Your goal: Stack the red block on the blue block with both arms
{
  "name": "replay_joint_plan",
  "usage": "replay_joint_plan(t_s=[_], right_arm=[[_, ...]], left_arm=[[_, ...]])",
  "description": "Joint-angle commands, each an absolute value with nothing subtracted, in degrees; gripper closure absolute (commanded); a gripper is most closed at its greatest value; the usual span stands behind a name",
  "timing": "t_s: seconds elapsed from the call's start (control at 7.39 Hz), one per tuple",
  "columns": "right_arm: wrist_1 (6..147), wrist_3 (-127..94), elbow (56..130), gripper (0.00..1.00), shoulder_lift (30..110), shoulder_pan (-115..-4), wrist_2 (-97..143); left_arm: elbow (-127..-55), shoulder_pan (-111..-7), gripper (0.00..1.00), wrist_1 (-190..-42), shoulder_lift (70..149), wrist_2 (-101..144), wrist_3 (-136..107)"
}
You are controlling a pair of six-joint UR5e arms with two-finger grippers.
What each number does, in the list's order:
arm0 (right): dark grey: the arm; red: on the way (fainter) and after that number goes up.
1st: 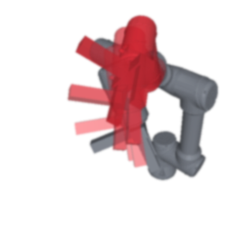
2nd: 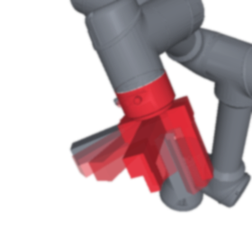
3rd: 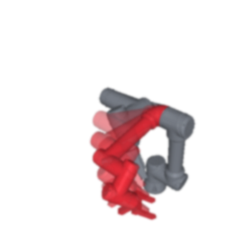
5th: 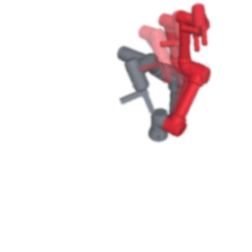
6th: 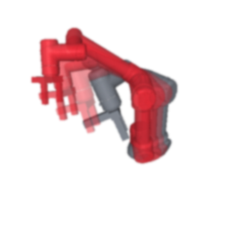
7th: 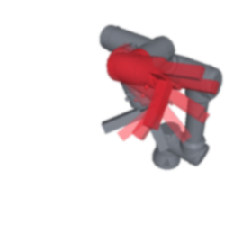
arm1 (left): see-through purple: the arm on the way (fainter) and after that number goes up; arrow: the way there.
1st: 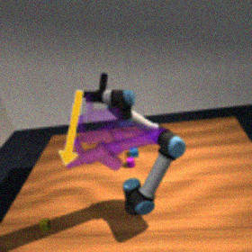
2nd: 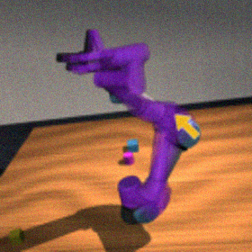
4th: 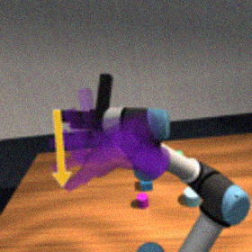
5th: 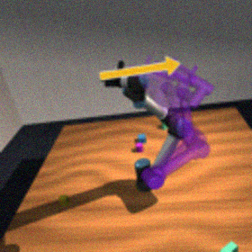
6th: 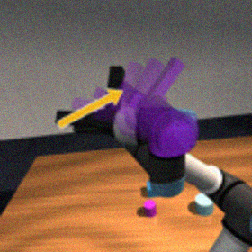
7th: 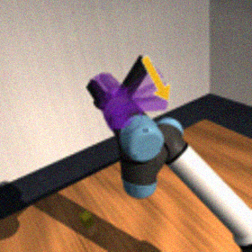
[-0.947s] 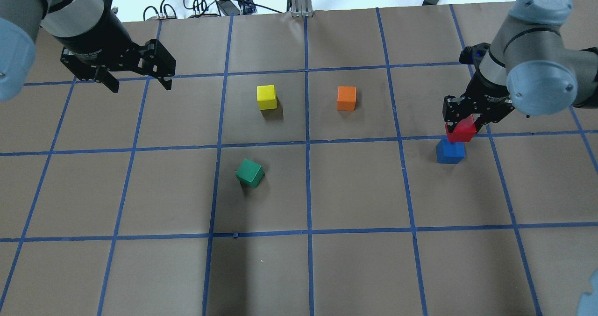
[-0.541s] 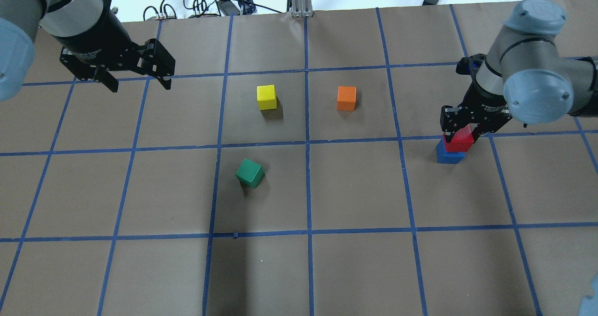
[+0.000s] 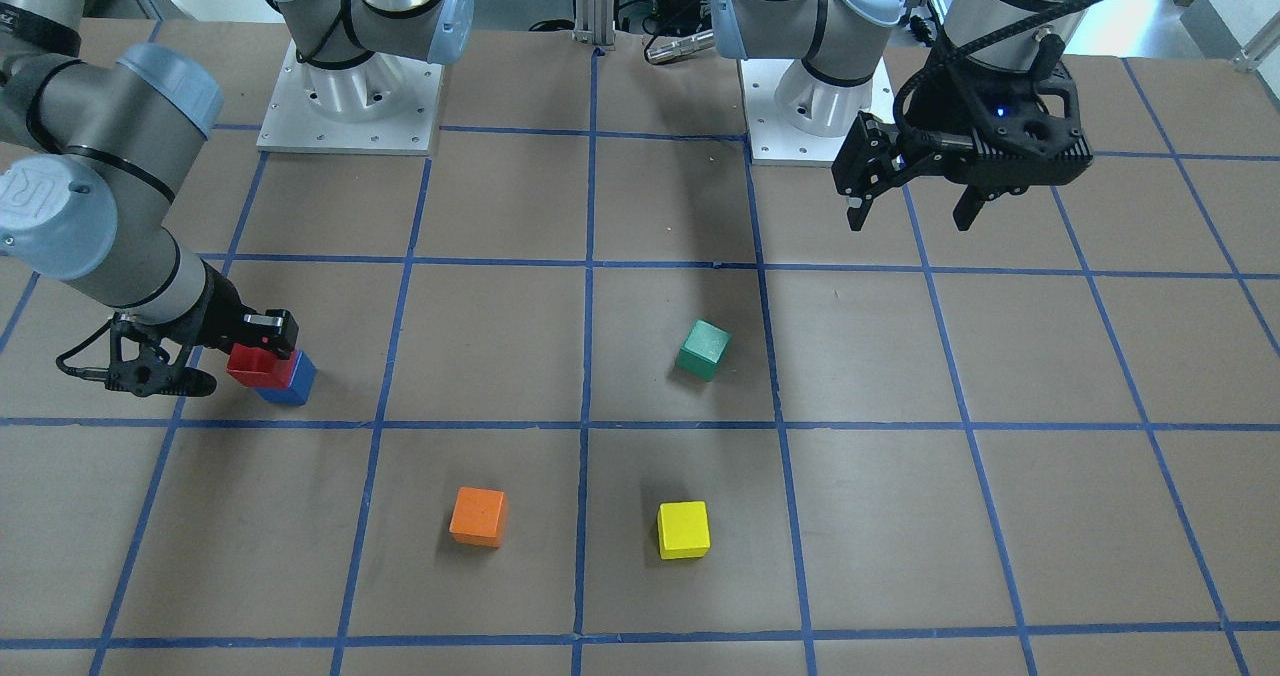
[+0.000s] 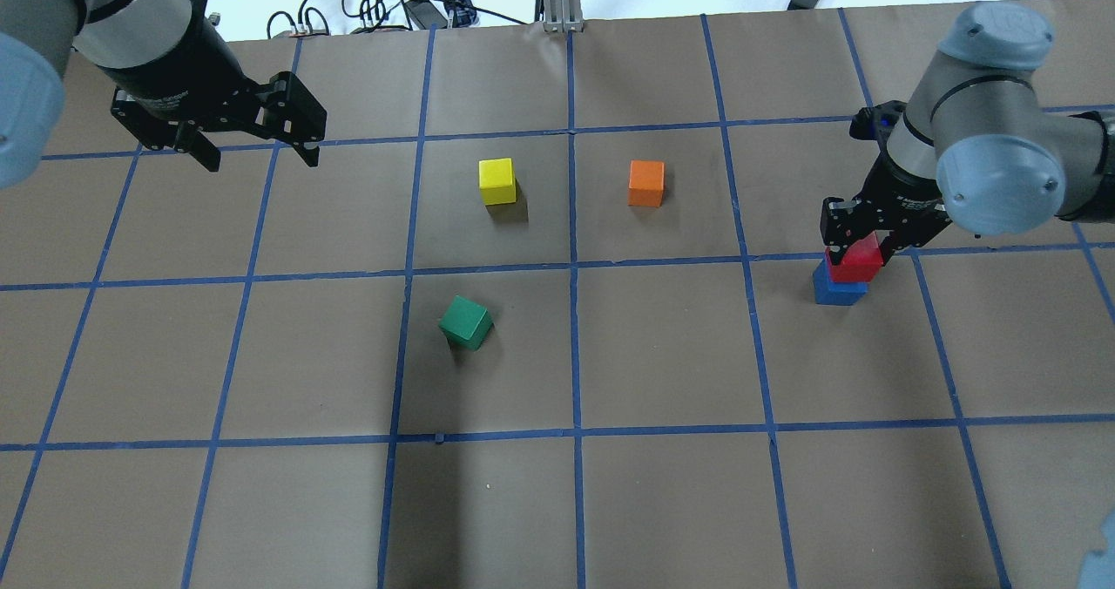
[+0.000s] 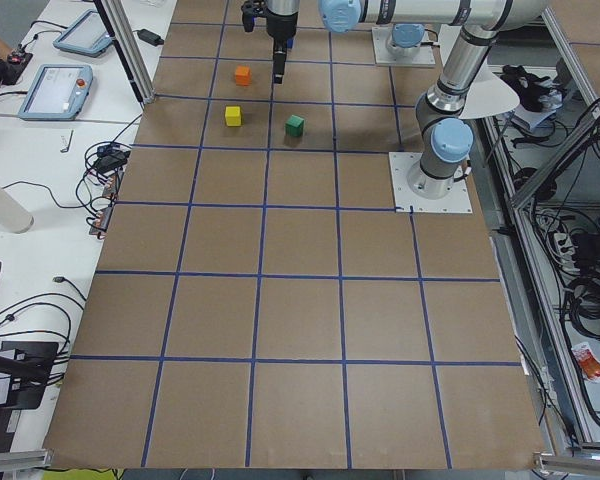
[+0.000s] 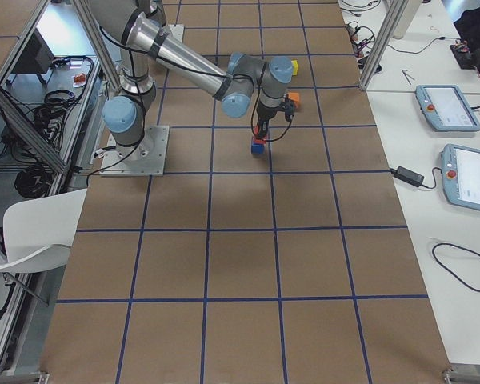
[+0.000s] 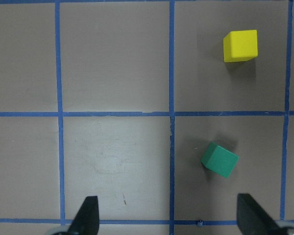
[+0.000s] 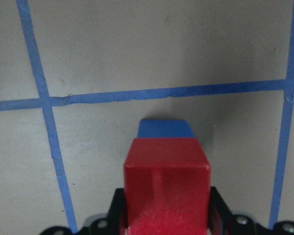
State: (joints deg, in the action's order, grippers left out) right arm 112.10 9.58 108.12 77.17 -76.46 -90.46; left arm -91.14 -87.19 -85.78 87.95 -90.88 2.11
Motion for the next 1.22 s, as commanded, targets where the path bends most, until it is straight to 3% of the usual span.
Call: replay_joint_plan(t_s=[0.0,0.14,0.27,0.68,1.08], right_arm=[[111.97,9.58,108.11,0.33,77.17,-76.46,-90.61],[111.97,9.58,108.19,0.12,77.17,-76.46,-90.62],[111.71,9.58,108.11,0.01,77.17,-76.46,-90.79],[110.31,9.58,106.01,0.0,78.31,-76.46,-90.79],[89.37,8.62,89.8,0.0,80.24,-76.9,-90.62]], left_arm=[[-91.14,-87.19,0.0,-85.78,87.98,-90.88,2.11],[-91.14,-87.19,0.0,-85.78,87.98,-90.88,2.11],[-91.14,-87.19,0.0,-85.78,87.98,-90.88,2.11],[-90.88,-87.19,0.0,-85.69,88.07,-90.88,2.11],[-91.14,-87.19,0.0,-85.78,88.07,-90.88,2.11]])
